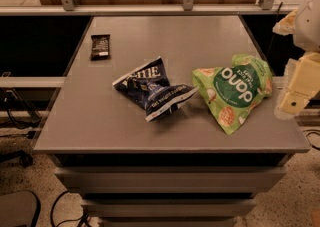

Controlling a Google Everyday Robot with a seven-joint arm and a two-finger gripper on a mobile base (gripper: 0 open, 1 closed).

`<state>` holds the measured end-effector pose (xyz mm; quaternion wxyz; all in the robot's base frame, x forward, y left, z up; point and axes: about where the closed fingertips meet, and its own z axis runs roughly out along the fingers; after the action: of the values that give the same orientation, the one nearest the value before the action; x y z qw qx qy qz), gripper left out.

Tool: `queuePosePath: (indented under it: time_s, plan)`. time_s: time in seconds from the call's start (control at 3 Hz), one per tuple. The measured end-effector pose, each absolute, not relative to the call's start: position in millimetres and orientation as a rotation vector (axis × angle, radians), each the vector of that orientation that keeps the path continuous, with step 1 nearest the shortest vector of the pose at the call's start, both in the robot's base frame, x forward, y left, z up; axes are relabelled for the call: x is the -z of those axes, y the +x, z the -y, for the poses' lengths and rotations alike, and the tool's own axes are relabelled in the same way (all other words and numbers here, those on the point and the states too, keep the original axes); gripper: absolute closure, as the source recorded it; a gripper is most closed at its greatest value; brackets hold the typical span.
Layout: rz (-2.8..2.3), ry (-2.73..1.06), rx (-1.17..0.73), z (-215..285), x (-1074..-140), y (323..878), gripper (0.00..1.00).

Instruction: Move blue chip bag near rxbar chocolate

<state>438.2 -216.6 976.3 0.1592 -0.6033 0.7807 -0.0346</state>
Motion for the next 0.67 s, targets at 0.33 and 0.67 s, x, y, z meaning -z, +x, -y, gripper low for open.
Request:
queuePosePath:
  time_s: [0.33, 0.67]
  plan:
    - [-2.231, -1.724, 0.099, 216.6, -976.4, 438.2, 0.00]
    - [-2.259, -1.683, 0.093, 201.5, -973.2, 443.6, 0.00]
